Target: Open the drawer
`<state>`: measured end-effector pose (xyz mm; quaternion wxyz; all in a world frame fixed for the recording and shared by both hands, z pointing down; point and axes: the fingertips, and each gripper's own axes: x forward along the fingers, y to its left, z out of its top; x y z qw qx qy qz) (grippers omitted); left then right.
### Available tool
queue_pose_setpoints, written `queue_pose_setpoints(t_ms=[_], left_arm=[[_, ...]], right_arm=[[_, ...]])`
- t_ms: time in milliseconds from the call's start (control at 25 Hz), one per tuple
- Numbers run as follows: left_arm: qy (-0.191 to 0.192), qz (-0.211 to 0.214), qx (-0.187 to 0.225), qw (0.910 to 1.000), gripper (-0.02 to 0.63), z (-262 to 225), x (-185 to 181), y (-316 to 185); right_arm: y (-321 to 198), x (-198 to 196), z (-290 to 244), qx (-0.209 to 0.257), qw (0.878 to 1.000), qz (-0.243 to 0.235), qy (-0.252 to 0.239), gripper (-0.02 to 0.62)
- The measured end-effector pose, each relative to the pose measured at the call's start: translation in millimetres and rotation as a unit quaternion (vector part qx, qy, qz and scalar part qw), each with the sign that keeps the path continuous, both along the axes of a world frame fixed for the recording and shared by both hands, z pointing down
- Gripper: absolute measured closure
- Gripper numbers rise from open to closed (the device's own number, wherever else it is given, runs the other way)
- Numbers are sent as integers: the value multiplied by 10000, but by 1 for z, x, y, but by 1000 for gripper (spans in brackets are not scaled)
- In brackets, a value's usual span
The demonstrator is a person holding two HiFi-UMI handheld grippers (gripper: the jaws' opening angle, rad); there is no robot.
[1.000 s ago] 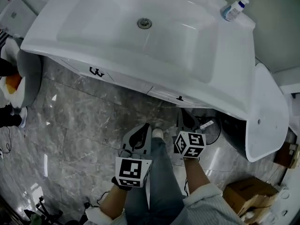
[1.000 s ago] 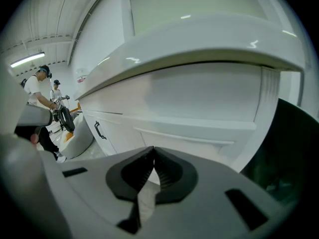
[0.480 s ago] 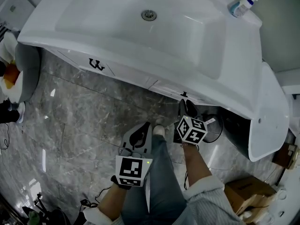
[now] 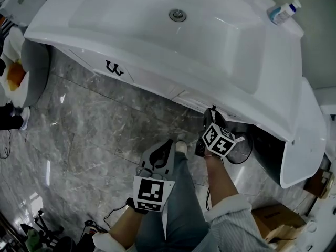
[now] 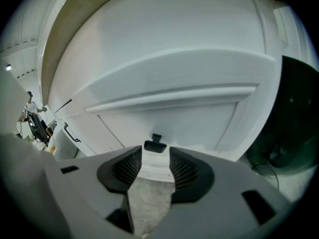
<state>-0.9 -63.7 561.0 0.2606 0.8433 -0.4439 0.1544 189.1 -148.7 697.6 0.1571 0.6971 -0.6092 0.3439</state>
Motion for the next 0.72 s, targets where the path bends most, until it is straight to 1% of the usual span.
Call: queue_pose_setpoints(t_ms=[160, 480, 600, 640, 720], left_arm=[[-28, -40, -33, 10000, 589, 4, -3, 0], [-50, -175, -64, 9998, 589, 7, -10, -7], [-48, -198, -40, 9998, 589, 5, -10, -8], [-46, -193, -25, 9998, 589, 5, -10, -7], [-45, -177, -22, 9998, 589, 4, -8, -5]], right_arm=[[-14, 3, 0, -24, 10000, 71, 29, 431], [-19, 8, 6, -265, 9982, 524, -70, 422], [-19, 6, 5, -218, 9981, 573, -26, 423], [-19, 5, 6, -191, 9982, 562, -27, 442], [-19, 5, 5, -157, 9988, 461, -15, 446]])
